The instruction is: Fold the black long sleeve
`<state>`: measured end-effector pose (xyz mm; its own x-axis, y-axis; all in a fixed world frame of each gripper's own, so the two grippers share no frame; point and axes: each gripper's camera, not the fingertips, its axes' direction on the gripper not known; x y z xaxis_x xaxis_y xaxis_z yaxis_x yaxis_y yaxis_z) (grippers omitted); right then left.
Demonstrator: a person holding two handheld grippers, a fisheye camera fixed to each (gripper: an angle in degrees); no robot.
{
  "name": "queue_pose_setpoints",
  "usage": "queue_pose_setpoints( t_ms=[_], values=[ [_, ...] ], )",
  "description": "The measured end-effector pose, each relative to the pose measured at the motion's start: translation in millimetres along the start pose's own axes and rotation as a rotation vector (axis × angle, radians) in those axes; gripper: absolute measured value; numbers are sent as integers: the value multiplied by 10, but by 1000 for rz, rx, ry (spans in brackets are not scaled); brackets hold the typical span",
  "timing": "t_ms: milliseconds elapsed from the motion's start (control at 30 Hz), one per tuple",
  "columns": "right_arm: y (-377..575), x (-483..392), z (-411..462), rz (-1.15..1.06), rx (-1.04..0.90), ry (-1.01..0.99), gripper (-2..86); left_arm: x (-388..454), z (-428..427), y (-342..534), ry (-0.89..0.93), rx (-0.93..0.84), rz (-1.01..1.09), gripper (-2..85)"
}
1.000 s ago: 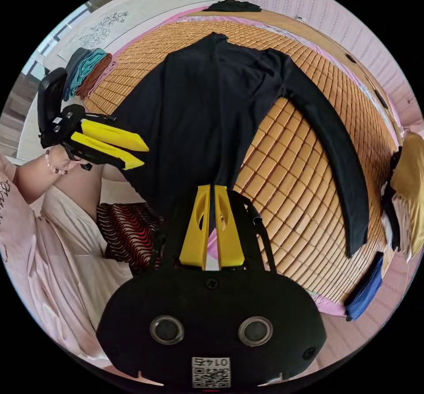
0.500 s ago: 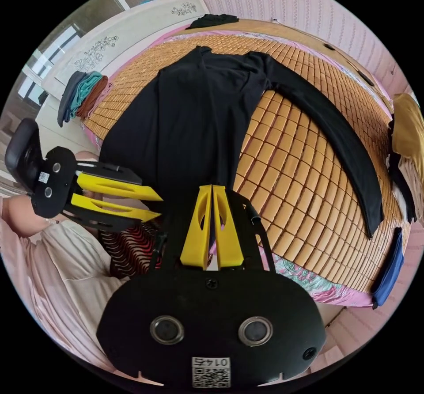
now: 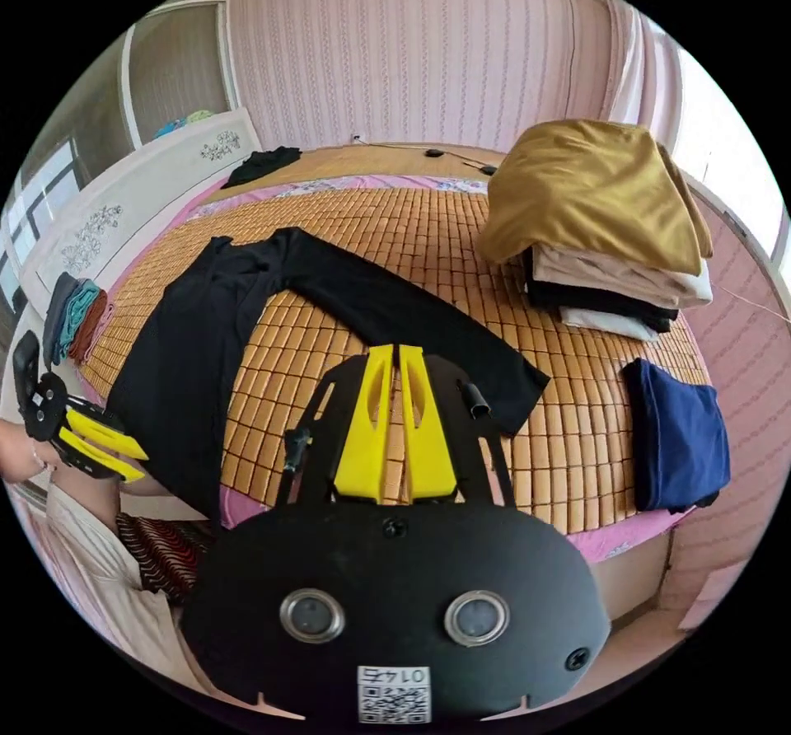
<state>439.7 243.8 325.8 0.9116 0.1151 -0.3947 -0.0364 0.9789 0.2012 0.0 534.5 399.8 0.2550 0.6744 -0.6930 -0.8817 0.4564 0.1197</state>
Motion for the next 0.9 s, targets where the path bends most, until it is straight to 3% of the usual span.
queue_pose_setpoints(
  t_ms=[167, 567, 900],
  values=[
    [395, 773, 171, 323, 61, 24, 91, -82, -157, -674, -59, 33, 104, 51],
    [426, 1368, 411, 396, -61, 32, 117, -831, 246, -3021, -147, 56, 82, 61],
    [428, 1455, 482, 393, -103, 111, 28, -998, 1159, -3957, -228, -18, 110, 108]
  ],
)
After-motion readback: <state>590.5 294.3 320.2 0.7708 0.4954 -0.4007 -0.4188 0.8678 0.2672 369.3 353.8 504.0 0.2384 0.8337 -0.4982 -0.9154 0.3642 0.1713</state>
